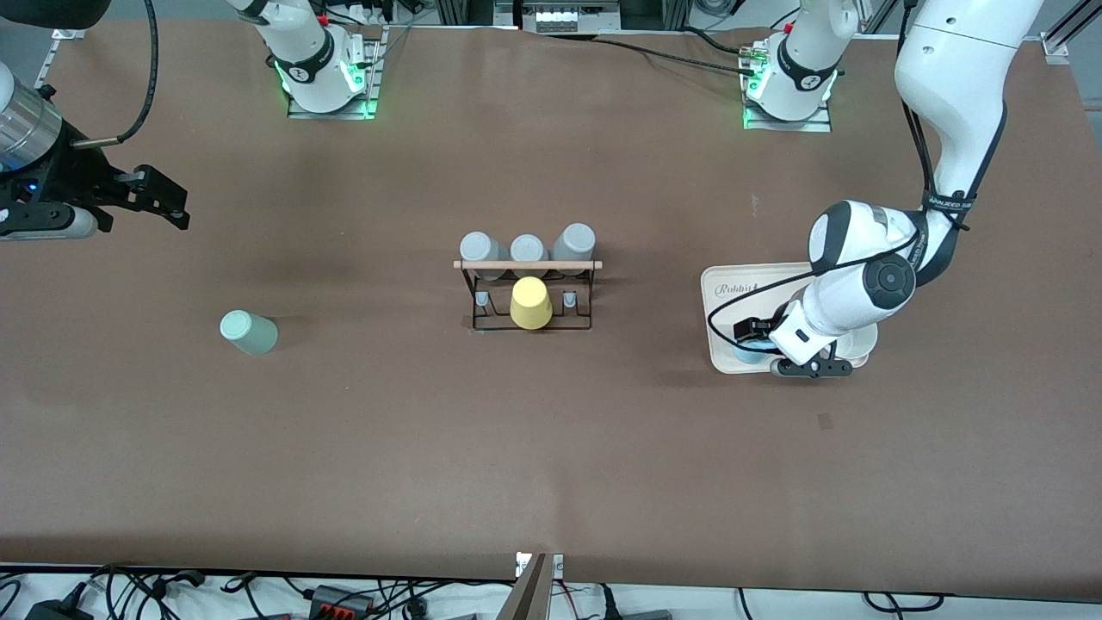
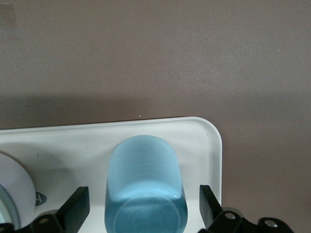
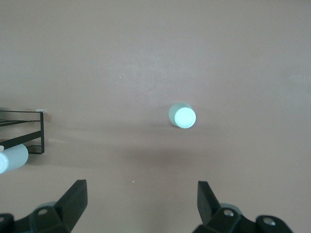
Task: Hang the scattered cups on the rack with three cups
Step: 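Close the left gripper on the light blue cup and lift it, then carry the blue cup toward the rack while the right gripper reaches the teal cup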
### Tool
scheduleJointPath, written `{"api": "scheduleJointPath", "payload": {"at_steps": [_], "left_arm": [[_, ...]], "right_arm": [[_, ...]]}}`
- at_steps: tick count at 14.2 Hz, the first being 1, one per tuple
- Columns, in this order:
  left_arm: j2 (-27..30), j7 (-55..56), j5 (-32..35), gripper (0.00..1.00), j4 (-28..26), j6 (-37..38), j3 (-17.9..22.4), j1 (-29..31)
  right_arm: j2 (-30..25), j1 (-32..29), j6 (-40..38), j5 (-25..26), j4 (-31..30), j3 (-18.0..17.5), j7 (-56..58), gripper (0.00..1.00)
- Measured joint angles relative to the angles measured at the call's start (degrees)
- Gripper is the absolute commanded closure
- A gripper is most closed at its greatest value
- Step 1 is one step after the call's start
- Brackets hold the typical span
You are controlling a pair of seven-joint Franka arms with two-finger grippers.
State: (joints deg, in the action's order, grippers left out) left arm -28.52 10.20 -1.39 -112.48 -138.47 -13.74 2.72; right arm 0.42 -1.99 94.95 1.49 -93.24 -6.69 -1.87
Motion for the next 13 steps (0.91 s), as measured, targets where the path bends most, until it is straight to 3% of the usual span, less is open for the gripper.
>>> {"api": "scheduleJointPath", "payload": {"at_steps": [1, 3, 4, 5, 8, 13], "left_arm": [[0.0, 0.0, 0.0, 0.36, 0.0, 0.0, 0.0, 0.0], [0.0, 0.0, 0.0, 0.46, 0.0, -0.3, 0.0, 0.0], [0.1, -0.1, 0.0, 0.54, 0.1, -0.4, 0.0, 0.0], [0.2, -0.4, 0.0, 0.69, 0.2, -0.4, 0.0, 0.0], [0.3, -3.5, 0.0, 0.92, 0.6, -0.8, -0.1, -0.1], [3.8, -4.8, 0.0, 1.0, 4.6, 4.0, -5.1, -0.3]], "right_arm": [[0.0, 0.0, 0.0, 0.0, 0.0, 0.0, 0.0, 0.0], [0.0, 0.0, 0.0, 0.0, 0.0, 0.0, -0.1, 0.0], [0.0, 0.0, 0.0, 0.0, 0.0, 0.0, -0.1, 0.0], [0.0, 0.0, 0.0, 0.0, 0.0, 0.0, -0.1, 0.0], [0.5, 0.0, -0.3, 0.0, 0.0, 0.0, 0.0, 0.0], [6.7, -1.0, -0.3, 0.0, -0.2, 0.9, 0.0, 0.0]]}}
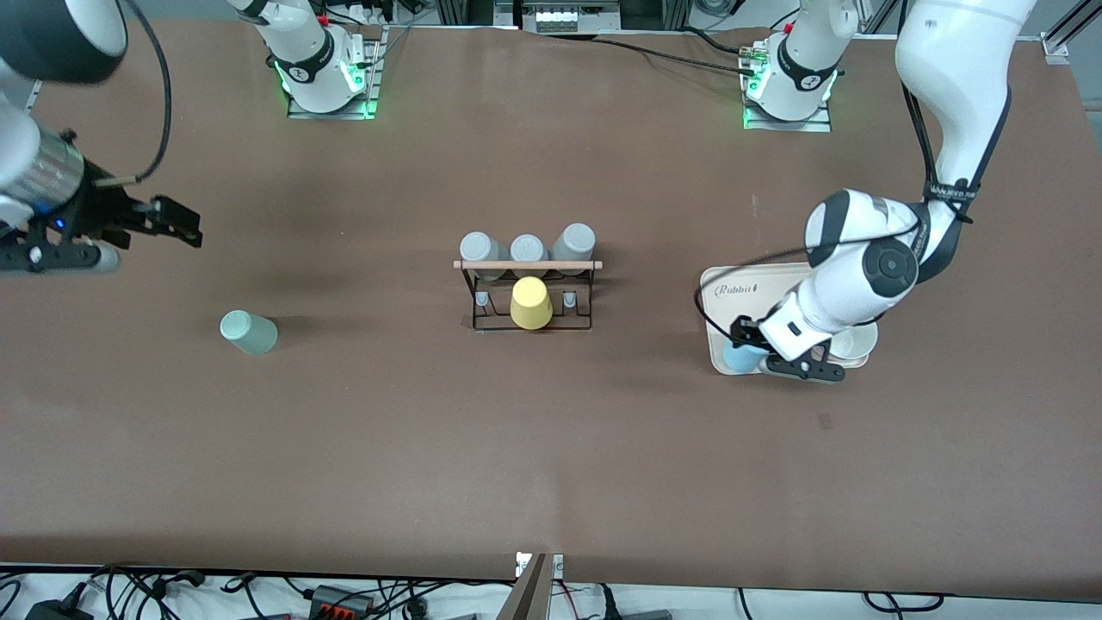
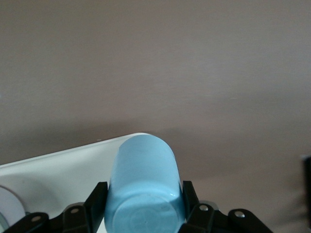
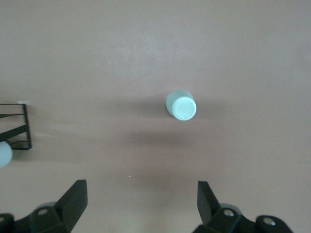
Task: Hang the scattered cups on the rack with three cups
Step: 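Carry the blue cup toward the rack while the right gripper reaches the teal cup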
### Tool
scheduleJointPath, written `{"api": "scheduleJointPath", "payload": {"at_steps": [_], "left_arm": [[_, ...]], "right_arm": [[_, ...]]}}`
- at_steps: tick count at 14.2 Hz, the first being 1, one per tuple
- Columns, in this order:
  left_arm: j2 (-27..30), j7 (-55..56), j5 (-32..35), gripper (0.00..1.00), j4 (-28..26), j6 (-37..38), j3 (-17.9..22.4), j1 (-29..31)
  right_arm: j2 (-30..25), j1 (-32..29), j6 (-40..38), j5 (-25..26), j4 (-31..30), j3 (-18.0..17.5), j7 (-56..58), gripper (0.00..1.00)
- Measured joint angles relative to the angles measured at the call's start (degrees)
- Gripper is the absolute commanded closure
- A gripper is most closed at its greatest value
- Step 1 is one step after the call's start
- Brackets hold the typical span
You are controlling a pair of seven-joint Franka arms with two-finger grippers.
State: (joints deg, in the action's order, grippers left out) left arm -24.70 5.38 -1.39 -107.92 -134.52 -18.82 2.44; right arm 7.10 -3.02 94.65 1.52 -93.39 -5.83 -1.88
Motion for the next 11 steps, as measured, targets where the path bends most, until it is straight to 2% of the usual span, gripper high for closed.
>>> {"api": "scheduleJointPath", "payload": {"at_steps": [3, 8, 11], "left_arm": [[1.5, 0.6, 0.0, 1.0, 6.4, 6.5, -4.8, -1.1], [0.9, 9.8, 0.0, 1.0, 17.7, 12.4, -5.3, -10.7], [-2.4, 10.4, 0.0, 1.0, 22.6, 13.3, -5.1, -12.2]], "right_arm": [[5.3, -1.7, 4.3, 0.1, -0.4, 0.2, 0.0, 0.0], [15.3, -2.9, 15.3, 3.2, -2.4, 0.2, 0.0, 0.0], [19.3, -3.1, 22.3, 5.6, -5.0, 0.3, 0.0, 0.0]]}}
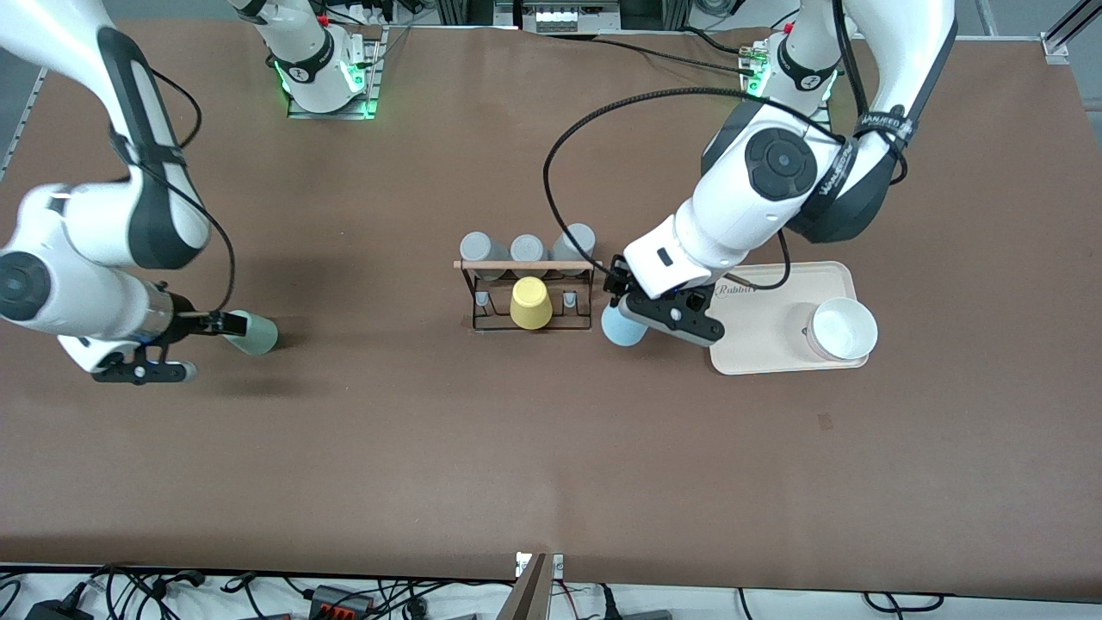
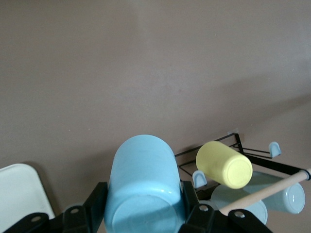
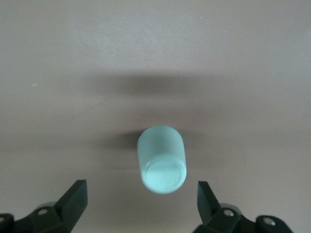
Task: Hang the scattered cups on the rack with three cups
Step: 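Carry the blue cup toward the rack while the right gripper reaches the teal cup, then hang the blue cup on a rack peg while the right gripper grasps the teal cup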
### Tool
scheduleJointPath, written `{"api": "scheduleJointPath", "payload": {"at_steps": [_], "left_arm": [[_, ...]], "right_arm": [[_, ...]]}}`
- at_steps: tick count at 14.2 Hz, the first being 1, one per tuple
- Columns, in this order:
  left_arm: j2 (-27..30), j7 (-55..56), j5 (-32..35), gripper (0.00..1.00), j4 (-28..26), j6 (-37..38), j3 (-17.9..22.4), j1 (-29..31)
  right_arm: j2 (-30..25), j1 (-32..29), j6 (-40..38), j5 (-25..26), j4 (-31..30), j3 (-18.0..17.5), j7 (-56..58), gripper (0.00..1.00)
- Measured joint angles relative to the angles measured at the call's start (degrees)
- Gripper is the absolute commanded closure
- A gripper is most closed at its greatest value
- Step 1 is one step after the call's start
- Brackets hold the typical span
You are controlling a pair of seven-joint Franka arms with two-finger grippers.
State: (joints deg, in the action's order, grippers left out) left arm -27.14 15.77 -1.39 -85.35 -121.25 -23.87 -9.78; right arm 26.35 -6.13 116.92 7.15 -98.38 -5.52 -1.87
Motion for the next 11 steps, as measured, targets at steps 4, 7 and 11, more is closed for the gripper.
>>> {"api": "scheduleJointPath", "payload": {"at_steps": [4, 7, 11], "left_arm": [[-6.9, 1.7, 0.0, 1.0, 5.4, 0.0, 0.4, -3.0], [-9.5, 2.9, 0.0, 1.0, 7.0, 0.0, 1.8, -7.4], [-9.6, 3.0, 0.0, 1.0, 7.9, 1.2, 2.4, -7.9]], "right_arm": [[2.2, -1.8, 9.0, 2.3, -5.6, 0.1, 0.0, 0.0], [2.3, -2.3, 10.8, 2.3, -8.4, 0.1, 0.0, 0.0], [2.2, -2.3, 11.7, 2.3, -10.0, 0.1, 0.0, 0.0]]}}
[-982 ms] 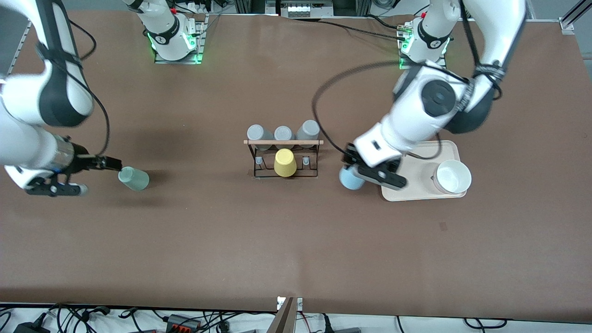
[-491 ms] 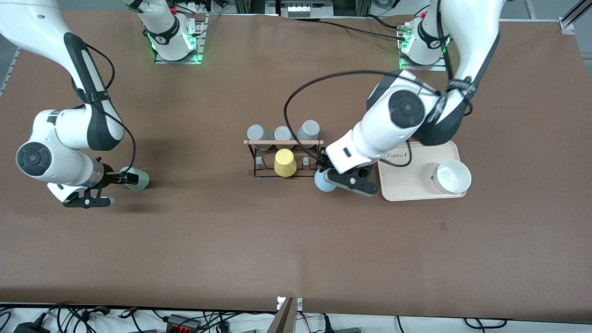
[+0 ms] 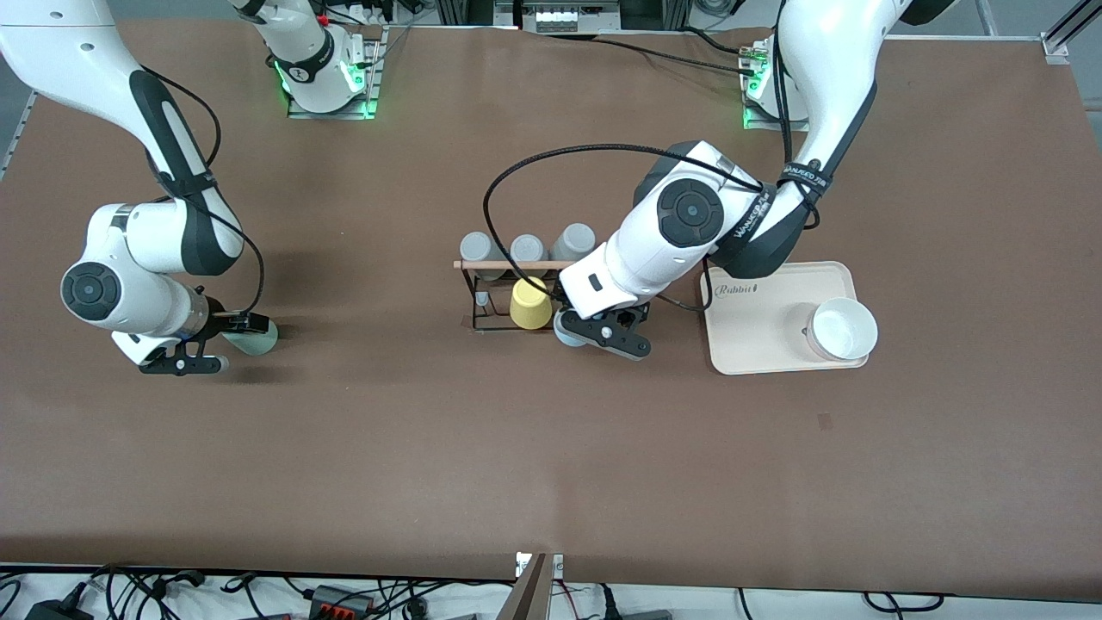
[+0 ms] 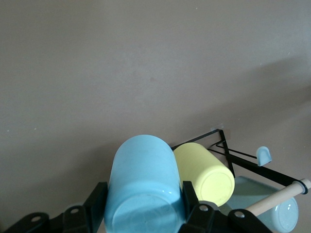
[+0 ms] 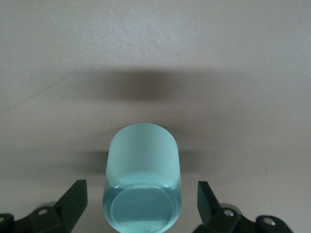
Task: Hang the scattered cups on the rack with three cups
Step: 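Hang the blue cup on a rack peg while the right gripper grasps the teal cup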
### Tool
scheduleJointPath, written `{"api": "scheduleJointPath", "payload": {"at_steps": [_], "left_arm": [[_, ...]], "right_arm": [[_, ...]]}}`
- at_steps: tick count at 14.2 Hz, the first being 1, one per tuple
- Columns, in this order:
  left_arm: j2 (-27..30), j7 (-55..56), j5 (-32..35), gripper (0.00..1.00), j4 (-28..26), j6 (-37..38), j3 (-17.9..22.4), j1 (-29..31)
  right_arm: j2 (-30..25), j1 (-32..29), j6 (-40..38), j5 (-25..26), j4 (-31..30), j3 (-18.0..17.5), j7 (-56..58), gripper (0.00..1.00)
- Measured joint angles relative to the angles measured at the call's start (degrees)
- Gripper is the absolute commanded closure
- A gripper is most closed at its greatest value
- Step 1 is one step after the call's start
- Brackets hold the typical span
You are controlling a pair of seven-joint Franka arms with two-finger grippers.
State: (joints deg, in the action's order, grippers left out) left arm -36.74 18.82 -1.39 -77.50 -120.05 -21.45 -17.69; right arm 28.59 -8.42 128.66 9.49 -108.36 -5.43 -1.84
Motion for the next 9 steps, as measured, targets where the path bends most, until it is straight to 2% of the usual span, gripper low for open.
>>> {"api": "scheduleJointPath", "payload": {"at_steps": [1, 2, 4, 6, 9], "left_arm": [[0.0, 0.0, 0.0, 1.0, 0.1, 0.8, 0.0, 0.1], [0.0, 0.0, 0.0, 1.0, 0.3, 1.4, 0.0, 0.1], [0.0, 0.0, 0.0, 1.0, 0.7, 3.0, 0.0, 0.0], [0.0, 0.0, -0.2, 1.0, 0.8, 4.3, -0.1, -0.1], [0.0, 0.1, -2.8, 1.0, 1.0, 4.5, -0.3, -0.5]], "right_arm": [[0.0, 0.0, 0.0, 0.0, 0.0, 0.0, 0.0, 0.03], [0.0, 0.0, 0.0, 0.0, 0.0, 0.0, 0.0, 0.12], [0.0, 0.0, 0.0, 0.0, -0.1, 0.0, 0.3, 0.38], [0.0, 0.0, 0.0, 0.0, -0.2, 0.0, 0.8, 0.56], [-0.6, -0.1, -0.1, 0.0, -0.2, 0.0, 0.9, 0.59]]}}
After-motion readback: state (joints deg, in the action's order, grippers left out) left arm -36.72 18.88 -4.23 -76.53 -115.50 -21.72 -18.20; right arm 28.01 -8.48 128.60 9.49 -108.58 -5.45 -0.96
